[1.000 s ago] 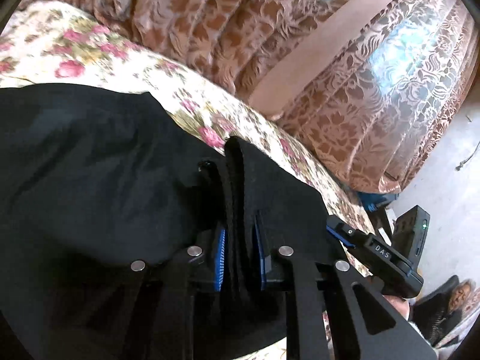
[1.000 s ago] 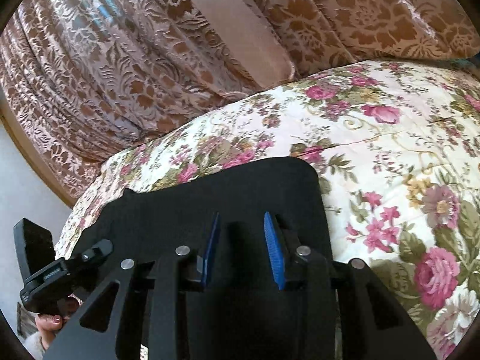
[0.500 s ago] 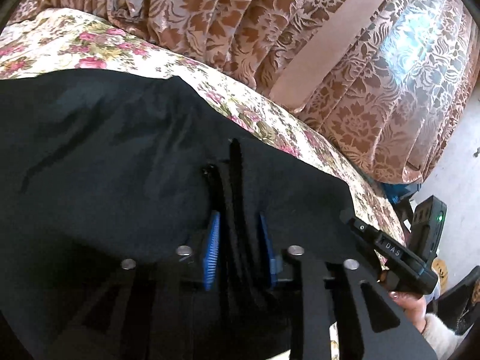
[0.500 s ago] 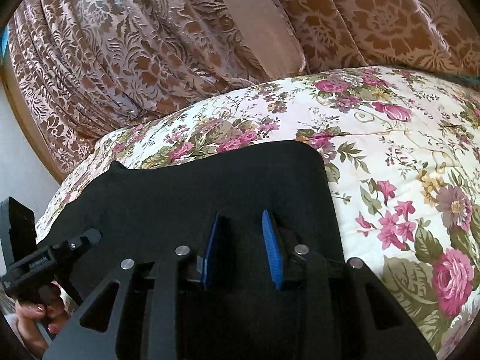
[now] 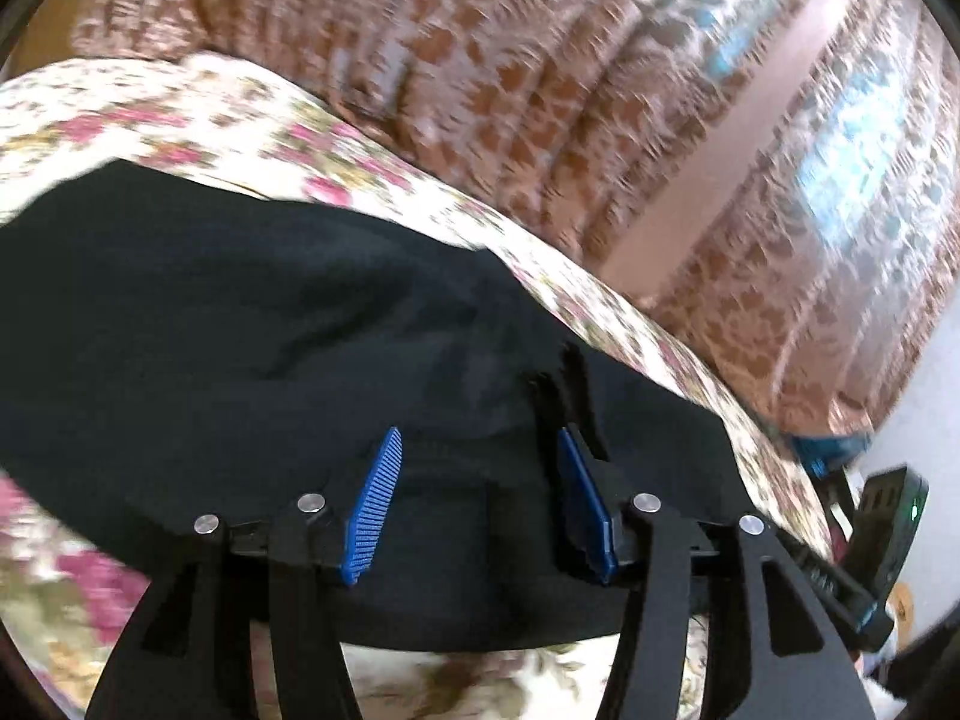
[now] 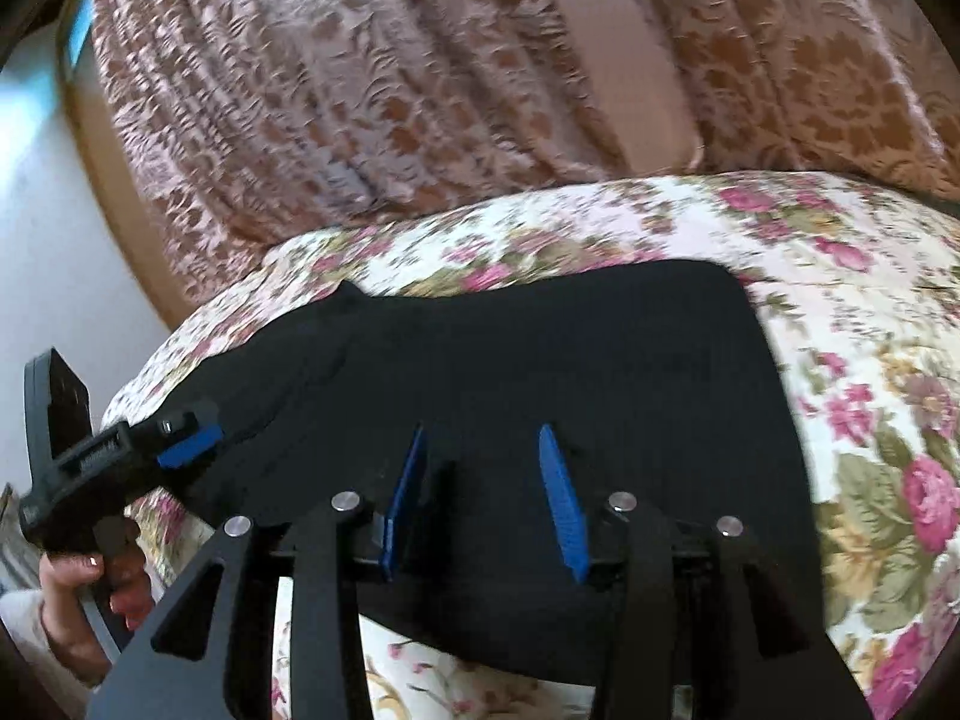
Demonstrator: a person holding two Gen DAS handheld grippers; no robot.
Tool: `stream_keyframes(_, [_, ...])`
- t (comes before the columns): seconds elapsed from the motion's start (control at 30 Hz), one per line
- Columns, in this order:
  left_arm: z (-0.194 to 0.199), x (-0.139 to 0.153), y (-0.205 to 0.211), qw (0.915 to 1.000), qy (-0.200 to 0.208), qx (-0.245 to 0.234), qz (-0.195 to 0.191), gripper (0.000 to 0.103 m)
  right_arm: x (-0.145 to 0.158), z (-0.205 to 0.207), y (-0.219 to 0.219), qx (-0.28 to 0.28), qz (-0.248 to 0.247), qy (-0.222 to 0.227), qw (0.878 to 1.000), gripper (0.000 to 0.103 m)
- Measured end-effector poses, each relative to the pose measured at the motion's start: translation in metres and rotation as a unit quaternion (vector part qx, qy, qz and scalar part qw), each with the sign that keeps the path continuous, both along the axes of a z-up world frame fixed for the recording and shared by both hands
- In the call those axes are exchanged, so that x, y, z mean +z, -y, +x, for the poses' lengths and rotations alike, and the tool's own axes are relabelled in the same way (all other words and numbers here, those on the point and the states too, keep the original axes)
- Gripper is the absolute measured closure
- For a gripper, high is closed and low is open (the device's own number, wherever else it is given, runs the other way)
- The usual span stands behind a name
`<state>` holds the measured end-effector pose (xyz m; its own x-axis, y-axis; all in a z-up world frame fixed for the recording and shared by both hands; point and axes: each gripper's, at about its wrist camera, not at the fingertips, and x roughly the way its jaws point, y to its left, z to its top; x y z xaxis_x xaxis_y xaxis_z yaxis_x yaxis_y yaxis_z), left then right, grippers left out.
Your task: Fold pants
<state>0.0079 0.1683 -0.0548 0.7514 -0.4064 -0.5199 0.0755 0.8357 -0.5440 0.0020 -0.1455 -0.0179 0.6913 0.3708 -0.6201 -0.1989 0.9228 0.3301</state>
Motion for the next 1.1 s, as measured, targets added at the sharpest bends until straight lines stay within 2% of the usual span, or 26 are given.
stream_keyframes(0.07, [-0.007,0.002,-0.015,0.9995,0.006,0.032,0.003,0.031,-0.006,0.003,-0.004,0.0,-0.014,-0.006,1.0,0.064])
stream_keyframes(0.23, [-0.023,0.006,-0.062,0.992,-0.001,0.127,0.003,0.031,-0.016,-0.001,-0.013,-0.002,-0.038,0.014,0.999,0.059])
stream_keyframes(0.37, [-0.041,0.006,-0.098,0.9785,-0.01,0.206,0.008,0.031,-0.019,-0.005,-0.017,0.0,-0.04,0.03,0.999,0.049])
stream_keyframes(0.5, [-0.061,-0.003,-0.13,0.9616,-0.023,0.273,-0.017,0.031,-0.02,-0.008,-0.018,0.005,-0.04,0.04,0.998,0.043])
stream_keyframes(0.63, [-0.061,-0.02,-0.148,0.9591,-0.05,0.273,-0.057,0.031,-0.02,-0.008,-0.018,0.007,-0.037,0.042,0.998,0.042])
stream_keyframes(0.7, [-0.056,-0.022,-0.149,0.9642,-0.039,0.254,-0.067,0.031,-0.02,-0.008,-0.017,0.008,-0.034,0.042,0.998,0.042])
stream_keyframes(0.83, [-0.041,-0.028,-0.155,0.9668,-0.036,0.232,-0.101,0.031,-0.02,-0.008,-0.017,0.008,-0.033,0.042,0.999,0.042])
stream_keyframes(0.93, [-0.033,-0.032,-0.161,0.9644,-0.029,0.232,-0.123,0.031,-0.02,-0.008,-0.016,0.008,-0.031,0.043,0.999,0.042])
stream_keyframes(1.03, [-0.027,-0.035,-0.166,0.9612,-0.03,0.244,-0.125,0.043,-0.02,-0.007,-0.016,0.008,-0.026,0.04,0.999,0.042])
stream_keyframes(1.07, [-0.027,-0.035,-0.167,0.9604,-0.033,0.249,-0.121,0.057,-0.02,-0.007,-0.016,0.008,-0.026,0.039,0.999,0.042])
stream_keyframes(1.1, [-0.026,-0.037,-0.168,0.9603,-0.036,0.251,-0.117,0.078,-0.02,-0.007,-0.016,0.007,-0.025,0.038,0.999,0.041])
